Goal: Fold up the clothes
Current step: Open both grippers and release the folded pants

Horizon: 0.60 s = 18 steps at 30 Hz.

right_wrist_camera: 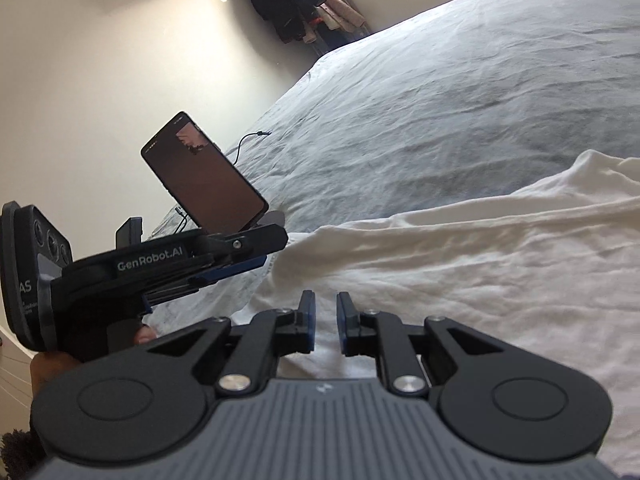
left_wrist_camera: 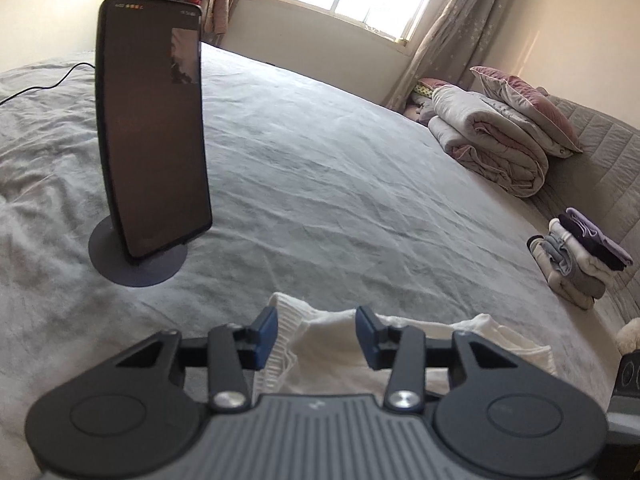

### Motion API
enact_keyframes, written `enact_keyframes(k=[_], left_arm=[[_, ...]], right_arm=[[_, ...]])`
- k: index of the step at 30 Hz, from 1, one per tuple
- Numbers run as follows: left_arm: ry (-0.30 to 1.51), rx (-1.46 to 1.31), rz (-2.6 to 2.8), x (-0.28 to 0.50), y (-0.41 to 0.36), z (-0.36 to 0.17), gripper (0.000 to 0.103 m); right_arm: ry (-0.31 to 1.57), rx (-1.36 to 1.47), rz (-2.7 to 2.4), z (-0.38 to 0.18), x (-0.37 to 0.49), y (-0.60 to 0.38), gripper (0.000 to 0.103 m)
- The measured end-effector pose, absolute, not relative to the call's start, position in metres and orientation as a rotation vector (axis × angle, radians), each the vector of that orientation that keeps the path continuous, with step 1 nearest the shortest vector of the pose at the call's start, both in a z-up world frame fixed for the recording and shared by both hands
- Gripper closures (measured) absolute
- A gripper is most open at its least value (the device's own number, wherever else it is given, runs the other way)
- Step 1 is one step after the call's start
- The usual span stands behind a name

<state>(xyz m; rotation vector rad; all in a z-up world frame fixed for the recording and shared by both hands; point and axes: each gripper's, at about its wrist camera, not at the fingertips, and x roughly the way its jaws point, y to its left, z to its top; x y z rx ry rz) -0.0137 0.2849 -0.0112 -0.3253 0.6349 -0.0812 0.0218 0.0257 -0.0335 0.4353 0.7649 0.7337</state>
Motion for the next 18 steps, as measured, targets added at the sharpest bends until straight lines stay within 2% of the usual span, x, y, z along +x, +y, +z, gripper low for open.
enact_keyframes(k=[12, 18], left_arm=[[0.642, -0.007, -0.016, -0.01, 0.246, -0.023, 0.064], [0.613, 0.011, -0.006, -0.022, 0.249, -0.016, 0.066]], right_arm=[[0.783, 0.454, 0.702, -0.045, 0.02, 0.014, 0.086], [0.774, 0.449, 0.719, -0.035, 0.032, 0.019, 0.086]])
